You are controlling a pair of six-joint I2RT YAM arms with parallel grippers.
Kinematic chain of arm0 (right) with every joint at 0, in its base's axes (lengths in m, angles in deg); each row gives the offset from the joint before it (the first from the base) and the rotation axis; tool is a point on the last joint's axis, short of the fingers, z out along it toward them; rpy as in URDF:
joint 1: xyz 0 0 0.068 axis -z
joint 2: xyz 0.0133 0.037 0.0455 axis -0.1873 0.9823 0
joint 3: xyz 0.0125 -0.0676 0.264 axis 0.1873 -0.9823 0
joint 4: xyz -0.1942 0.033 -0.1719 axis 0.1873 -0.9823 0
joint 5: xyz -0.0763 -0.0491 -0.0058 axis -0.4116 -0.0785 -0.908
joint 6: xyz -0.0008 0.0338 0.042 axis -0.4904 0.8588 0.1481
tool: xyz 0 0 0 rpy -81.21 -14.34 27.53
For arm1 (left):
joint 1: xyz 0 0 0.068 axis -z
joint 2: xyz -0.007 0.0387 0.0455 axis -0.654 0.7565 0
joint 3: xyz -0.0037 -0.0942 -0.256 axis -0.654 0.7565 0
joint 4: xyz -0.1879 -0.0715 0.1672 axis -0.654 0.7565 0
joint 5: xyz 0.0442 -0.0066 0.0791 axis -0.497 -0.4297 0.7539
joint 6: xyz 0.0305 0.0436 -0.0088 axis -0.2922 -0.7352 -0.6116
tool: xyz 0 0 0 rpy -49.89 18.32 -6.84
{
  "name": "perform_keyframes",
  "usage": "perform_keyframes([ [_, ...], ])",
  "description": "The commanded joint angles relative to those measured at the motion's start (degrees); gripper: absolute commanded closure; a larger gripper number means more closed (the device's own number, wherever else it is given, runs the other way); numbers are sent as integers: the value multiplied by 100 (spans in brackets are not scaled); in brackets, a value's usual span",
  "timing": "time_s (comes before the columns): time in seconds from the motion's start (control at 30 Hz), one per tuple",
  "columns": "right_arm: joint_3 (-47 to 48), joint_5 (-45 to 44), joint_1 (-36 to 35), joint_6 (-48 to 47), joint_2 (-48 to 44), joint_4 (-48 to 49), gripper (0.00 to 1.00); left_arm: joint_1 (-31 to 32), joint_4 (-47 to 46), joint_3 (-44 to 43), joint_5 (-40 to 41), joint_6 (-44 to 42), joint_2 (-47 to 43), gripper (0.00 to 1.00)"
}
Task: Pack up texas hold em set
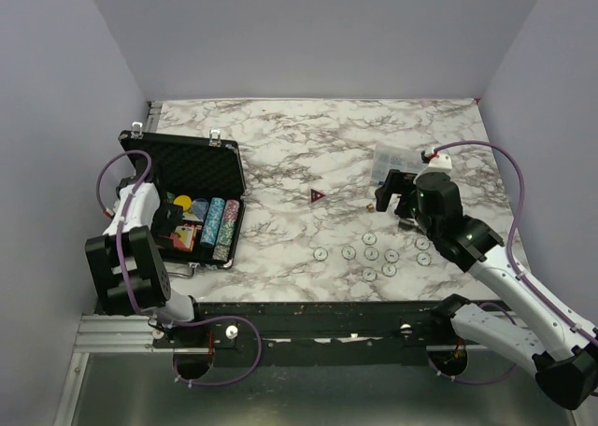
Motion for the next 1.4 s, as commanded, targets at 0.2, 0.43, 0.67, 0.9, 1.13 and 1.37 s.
perform_keyframes([
  [0.2,-20,-36,-5,2,43,83,0,131,22,124,360,248,160,89],
  [0.43,-25,-20,-4,7,39,83,0,135,-50,322,237,138,105,66],
  [0.67,-27,9,-5,6,68,100,0,134,-69,404,275,85,-16,36],
  [0.9,-26,-17,-5,6,68,100,0,134,90,292,316,21,-138,13],
  [1.13,-23,-2,-6,6,103,100,0,134,86,327,215,-251,-564,5],
  [1.37,-31,18,-5,6,151,118,0,130,174,39,222,-590,-901,7],
])
